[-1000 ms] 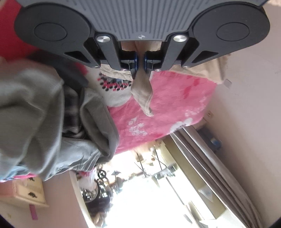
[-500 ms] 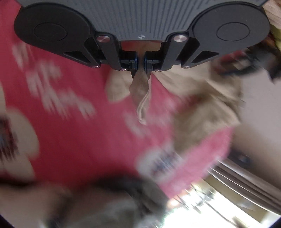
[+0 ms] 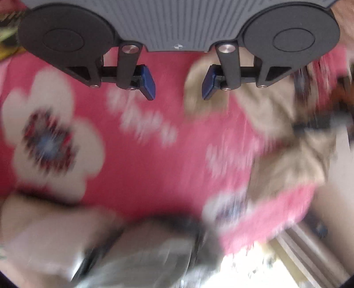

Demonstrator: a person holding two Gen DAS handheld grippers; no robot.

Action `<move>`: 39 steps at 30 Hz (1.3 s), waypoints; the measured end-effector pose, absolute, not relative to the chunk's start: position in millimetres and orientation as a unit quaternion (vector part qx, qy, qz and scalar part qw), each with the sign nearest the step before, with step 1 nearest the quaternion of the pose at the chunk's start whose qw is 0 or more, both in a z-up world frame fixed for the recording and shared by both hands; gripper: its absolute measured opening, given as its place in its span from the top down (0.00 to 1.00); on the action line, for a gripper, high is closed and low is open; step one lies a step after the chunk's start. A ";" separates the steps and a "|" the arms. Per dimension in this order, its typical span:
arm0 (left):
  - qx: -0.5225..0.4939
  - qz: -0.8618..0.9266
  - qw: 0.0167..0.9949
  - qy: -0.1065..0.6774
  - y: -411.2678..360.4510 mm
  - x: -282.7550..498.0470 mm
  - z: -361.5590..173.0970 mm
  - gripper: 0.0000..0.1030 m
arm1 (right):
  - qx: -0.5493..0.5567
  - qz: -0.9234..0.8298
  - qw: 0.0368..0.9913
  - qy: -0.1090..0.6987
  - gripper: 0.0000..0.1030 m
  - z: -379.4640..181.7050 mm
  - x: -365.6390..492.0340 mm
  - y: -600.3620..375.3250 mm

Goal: Fold clothes

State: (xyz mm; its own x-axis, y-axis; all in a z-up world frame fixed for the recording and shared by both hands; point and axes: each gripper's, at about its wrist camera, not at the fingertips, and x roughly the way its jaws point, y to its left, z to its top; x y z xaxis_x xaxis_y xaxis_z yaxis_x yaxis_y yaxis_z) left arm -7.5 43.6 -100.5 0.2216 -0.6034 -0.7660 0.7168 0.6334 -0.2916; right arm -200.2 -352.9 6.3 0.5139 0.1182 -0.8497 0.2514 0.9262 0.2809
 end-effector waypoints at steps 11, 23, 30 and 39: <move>0.038 -0.405 0.785 0.467 48.5 -11.0 -104.2 0.49 | 0.238 0.179 0.800 0.522 0.50 -55.4 8.5 -257.7; 0.059 -0.411 0.838 0.355 48.2 19.4 -69.7 0.49 | 0.249 0.171 0.810 0.503 0.90 -103.6 55.4 -237.5; 0.100 -0.412 0.845 0.327 12.8 24.1 -77.2 0.42 | 0.270 0.188 0.831 0.448 0.91 -62.9 73.1 -239.5; 0.124 -0.329 0.879 0.322 -2.9 36.8 -85.8 0.42 | 0.297 0.253 0.809 0.441 0.90 -53.4 94.2 -198.2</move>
